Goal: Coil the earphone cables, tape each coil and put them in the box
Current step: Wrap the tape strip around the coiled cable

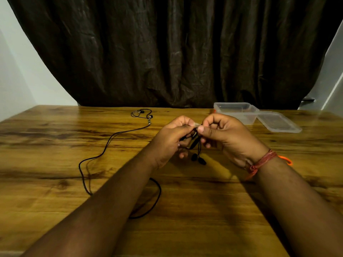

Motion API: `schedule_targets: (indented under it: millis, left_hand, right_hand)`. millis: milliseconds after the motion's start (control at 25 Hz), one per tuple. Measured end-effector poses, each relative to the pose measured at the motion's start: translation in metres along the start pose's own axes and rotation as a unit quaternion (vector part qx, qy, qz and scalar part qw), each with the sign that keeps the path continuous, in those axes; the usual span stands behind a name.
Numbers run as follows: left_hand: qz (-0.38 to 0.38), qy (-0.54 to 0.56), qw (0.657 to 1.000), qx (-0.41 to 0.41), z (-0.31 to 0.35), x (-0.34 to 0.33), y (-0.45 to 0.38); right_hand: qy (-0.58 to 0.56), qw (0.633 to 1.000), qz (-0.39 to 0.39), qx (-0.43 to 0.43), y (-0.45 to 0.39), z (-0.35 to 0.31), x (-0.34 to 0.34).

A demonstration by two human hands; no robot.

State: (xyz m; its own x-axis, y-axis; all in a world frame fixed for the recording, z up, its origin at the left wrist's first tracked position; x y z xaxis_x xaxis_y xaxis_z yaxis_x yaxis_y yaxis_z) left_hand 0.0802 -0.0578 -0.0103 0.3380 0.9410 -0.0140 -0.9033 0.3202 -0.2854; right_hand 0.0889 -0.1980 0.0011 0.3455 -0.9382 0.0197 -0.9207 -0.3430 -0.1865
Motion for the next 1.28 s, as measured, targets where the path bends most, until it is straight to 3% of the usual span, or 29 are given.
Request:
schedule_targets:
  millis: [200,360,560,800,1040,1280]
  left_hand:
    - [-0.006,-0.011,1.000,0.001,-0.001,-0.002,0.000]
    - [0.016,-0.011,1.000,-0.003,-0.002,0.004,-0.003]
    - [0.018,-0.019,1.000,-0.002,-0.005,0.006,-0.004]
    - [-0.003,-0.136,0.991,-0.017,-0.005,-0.001,0.000]
    - [-0.002,-0.023,1.000,-0.002,-0.006,-0.001,-0.001]
    - [0.008,-0.017,1.000,0.004,-0.009,0.000,-0.003]
  right_hand:
    - [-0.137,0.989,-0.034,-0.053,0.000,0.003,-0.001]
    - [-0.181,0.983,-0.009,-0.033,-0.002,-0.002,0.008]
    - [-0.133,0.990,-0.011,-0.037,-0.001,-0.001,0.007]
    - [-0.097,0.994,-0.008,-0.049,0.000,0.002,0.000]
    - [-0.080,0.995,-0.011,-0.060,0.000,0.005,-0.001]
    - [-0.077,0.993,-0.036,-0.077,0.000,0.006,0.005]
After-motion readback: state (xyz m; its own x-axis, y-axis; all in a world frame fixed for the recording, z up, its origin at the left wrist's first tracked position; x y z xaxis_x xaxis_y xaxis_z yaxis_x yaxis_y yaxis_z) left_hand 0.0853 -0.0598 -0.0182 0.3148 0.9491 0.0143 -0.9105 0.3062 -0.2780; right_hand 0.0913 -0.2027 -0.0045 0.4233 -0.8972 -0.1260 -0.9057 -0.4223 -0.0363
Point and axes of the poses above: each hand's wrist, its own y-axis away from the middle knuckle, its own x-axis out of the back of the hand, z = x × y, the point moved 5 cm from there along -y, towards the middle knuckle, and after that the axes turned 4 degrees about -x, right-handed, at the moved point
